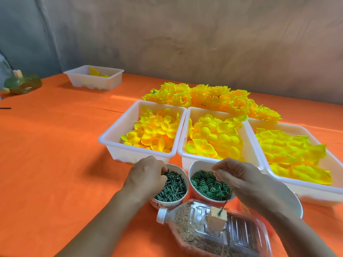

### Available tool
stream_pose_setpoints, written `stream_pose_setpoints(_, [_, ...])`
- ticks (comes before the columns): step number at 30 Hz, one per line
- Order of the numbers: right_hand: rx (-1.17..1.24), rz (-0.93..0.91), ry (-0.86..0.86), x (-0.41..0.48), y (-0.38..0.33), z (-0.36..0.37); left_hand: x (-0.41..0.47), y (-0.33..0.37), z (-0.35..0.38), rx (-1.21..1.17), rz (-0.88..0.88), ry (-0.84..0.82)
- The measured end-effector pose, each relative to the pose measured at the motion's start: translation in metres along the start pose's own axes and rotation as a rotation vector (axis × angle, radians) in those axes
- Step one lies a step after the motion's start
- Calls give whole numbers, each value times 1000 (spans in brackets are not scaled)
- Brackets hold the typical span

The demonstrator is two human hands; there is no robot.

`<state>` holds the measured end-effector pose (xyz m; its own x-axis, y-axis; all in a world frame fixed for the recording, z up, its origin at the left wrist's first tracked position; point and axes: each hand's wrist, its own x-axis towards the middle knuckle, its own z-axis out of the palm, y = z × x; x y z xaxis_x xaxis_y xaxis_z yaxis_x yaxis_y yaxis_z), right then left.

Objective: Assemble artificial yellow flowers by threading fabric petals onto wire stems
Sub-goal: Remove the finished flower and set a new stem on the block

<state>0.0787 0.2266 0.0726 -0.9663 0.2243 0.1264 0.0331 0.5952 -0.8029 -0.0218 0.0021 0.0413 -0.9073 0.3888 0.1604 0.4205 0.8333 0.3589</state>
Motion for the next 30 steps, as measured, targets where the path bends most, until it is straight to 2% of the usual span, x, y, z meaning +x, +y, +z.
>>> stream_pose_setpoints(3, [-42,-22,-7,-2,5,7,0,7,4,152,4,-18])
stream_pose_setpoints(6, [-52,-27,-14,-4,9,14,1,10,7,196,-5,-20])
stream_pose_setpoints(21, [-228,-81,6,-10,3,21,-1,12,16,190,9,65])
stream_pose_setpoints(30, [-235,-92,-1,-11,3,19,0,17,15,18,-24,87])
